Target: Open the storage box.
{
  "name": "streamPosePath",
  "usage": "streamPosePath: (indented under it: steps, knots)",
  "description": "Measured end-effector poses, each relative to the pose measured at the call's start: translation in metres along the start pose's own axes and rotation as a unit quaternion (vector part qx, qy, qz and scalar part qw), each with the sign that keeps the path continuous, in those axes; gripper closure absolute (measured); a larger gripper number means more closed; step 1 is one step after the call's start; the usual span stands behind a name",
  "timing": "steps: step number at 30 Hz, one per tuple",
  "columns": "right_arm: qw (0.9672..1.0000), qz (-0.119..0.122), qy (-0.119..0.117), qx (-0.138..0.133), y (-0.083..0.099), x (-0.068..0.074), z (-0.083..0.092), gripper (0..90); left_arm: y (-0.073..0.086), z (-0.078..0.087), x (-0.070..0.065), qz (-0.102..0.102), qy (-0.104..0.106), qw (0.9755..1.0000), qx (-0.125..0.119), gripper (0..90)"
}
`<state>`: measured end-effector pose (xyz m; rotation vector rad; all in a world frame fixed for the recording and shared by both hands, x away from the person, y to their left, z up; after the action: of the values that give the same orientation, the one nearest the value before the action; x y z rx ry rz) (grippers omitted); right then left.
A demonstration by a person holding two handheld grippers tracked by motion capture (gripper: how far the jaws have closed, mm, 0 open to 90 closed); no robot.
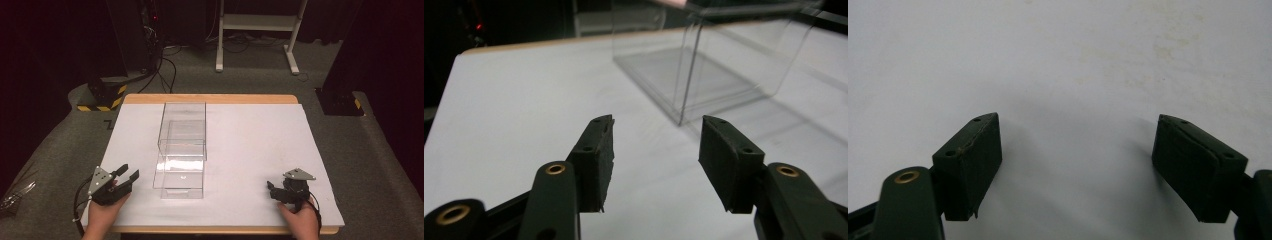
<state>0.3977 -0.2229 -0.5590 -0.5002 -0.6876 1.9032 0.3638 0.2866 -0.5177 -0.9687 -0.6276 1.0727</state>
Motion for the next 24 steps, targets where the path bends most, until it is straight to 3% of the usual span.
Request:
streamPosePath:
  steps: [1,4,6,7,9,10,11,12,24]
  knots:
    - [1.0000,0.000,0.000,0.000,0.000,0.000,0.000,20.0,0.000,0.000,0.000,0.000,0.000,1.0000,0.000,46.8]
    - [1.0000,0.000,0.000,0.000,0.000,0.000,0.000,20.0,0.009,-0.008,0.005,-0.004,-0.026,0.9988,0.041,44.8]
    - [1.0000,0.000,0.000,0.000,0.000,0.000,0.000,20.0,0.017,-0.013,0.009,-0.010,-0.041,0.9964,0.073,43.0]
    - [1.0000,0.000,0.000,0.000,0.000,0.000,0.000,20.0,0.017,-0.013,0.009,-0.010,-0.041,0.9964,0.073,42.0]
    - [1.0000,0.001,0.000,0.000,0.000,0.000,0.000,20.1,0.029,-0.023,0.011,-0.009,-0.038,0.9909,0.129,37.2]
    - [1.0000,0.001,0.000,0.000,0.000,0.000,0.000,20.1,0.030,-0.025,0.012,-0.008,-0.035,0.9890,0.143,32.3]
    - [1.0000,0.001,0.000,0.000,0.000,0.000,0.000,20.1,0.030,-0.025,0.012,-0.008,-0.035,0.9890,0.143,29.2]
    - [1.0000,0.001,0.001,0.000,0.000,0.000,0.000,20.1,0.033,-0.029,0.010,-0.006,-0.036,0.9859,0.163,27.6]
    - [1.0000,0.001,0.001,-0.001,0.000,0.000,0.000,20.1,0.034,-0.029,0.011,-0.001,-0.035,0.9859,0.164,27.4]
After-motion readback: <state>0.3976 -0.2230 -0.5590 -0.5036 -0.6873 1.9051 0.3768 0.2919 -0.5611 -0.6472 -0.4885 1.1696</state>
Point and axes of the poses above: each handheld gripper's, and its own axes: z roughly backward along the jaws, y roughly out of its underside, x roughly to its left, the point moved 8 cm from there along -z, roughly forward along the jaws, and after that the axes turned 5 degrees about x, right-handed, at the moved point
